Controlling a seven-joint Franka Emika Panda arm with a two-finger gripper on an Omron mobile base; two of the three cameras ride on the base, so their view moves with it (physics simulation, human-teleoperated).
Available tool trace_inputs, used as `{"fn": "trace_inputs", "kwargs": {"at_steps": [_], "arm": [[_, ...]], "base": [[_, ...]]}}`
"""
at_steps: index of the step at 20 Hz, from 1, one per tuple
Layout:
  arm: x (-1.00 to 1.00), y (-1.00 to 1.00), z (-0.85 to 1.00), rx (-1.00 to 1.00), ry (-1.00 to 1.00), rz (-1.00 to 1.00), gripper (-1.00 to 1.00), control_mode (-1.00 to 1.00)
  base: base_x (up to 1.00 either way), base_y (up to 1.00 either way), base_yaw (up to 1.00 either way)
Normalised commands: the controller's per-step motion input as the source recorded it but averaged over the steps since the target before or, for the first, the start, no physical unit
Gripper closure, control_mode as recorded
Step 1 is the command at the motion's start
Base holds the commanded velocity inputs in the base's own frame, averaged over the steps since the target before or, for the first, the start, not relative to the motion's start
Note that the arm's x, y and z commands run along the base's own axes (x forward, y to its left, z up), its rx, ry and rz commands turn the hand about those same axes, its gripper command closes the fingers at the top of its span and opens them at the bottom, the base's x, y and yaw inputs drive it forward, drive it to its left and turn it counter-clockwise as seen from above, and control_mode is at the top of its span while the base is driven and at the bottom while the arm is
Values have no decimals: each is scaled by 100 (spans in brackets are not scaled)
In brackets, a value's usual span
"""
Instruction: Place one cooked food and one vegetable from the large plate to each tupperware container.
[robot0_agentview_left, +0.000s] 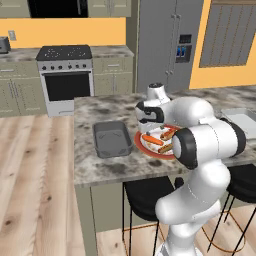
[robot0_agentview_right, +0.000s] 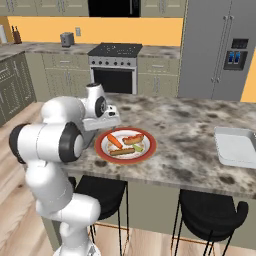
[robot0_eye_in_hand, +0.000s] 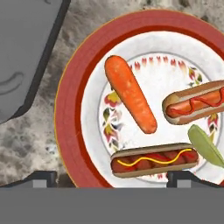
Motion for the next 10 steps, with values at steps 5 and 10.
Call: {"fn": "trace_inputs", "kwargs": {"at_steps": [5,10], "arm": [[84,-10,-47,-1,3,2,-100,-100],[84,-3,-25,0,13,0,-100,-100]], "base": [[0,0,0],[0,0,0]]}}
